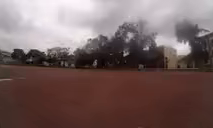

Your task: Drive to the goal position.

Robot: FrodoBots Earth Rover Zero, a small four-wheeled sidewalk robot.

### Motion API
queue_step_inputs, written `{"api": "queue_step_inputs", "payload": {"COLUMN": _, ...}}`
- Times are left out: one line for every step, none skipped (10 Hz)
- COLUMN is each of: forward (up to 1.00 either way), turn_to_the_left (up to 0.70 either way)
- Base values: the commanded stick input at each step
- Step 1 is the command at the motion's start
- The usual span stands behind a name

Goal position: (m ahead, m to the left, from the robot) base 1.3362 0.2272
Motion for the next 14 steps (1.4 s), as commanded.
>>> {"api": "queue_step_inputs", "payload": {"forward": 0.7, "turn_to_the_left": 0.0}}
{"api": "queue_step_inputs", "payload": {"forward": 0.7, "turn_to_the_left": 0.0}}
{"api": "queue_step_inputs", "payload": {"forward": 0.7, "turn_to_the_left": 0.0}}
{"api": "queue_step_inputs", "payload": {"forward": 0.7, "turn_to_the_left": 0.0}}
{"api": "queue_step_inputs", "payload": {"forward": 0.7, "turn_to_the_left": 0.0}}
{"api": "queue_step_inputs", "payload": {"forward": 0.7, "turn_to_the_left": 0.0}}
{"api": "queue_step_inputs", "payload": {"forward": 0.7, "turn_to_the_left": 0.0}}
{"api": "queue_step_inputs", "payload": {"forward": 0.7, "turn_to_the_left": 0.0}}
{"api": "queue_step_inputs", "payload": {"forward": 0.7, "turn_to_the_left": 0.0}}
{"api": "queue_step_inputs", "payload": {"forward": 0.7, "turn_to_the_left": 0.0}}
{"api": "queue_step_inputs", "payload": {"forward": 0.7, "turn_to_the_left": 0.0}}
{"api": "queue_step_inputs", "payload": {"forward": 0.7, "turn_to_the_left": 0.0}}
{"api": "queue_step_inputs", "payload": {"forward": 0.7, "turn_to_the_left": 0.0}}
{"api": "queue_step_inputs", "payload": {"forward": 0.7, "turn_to_the_left": 0.0}}
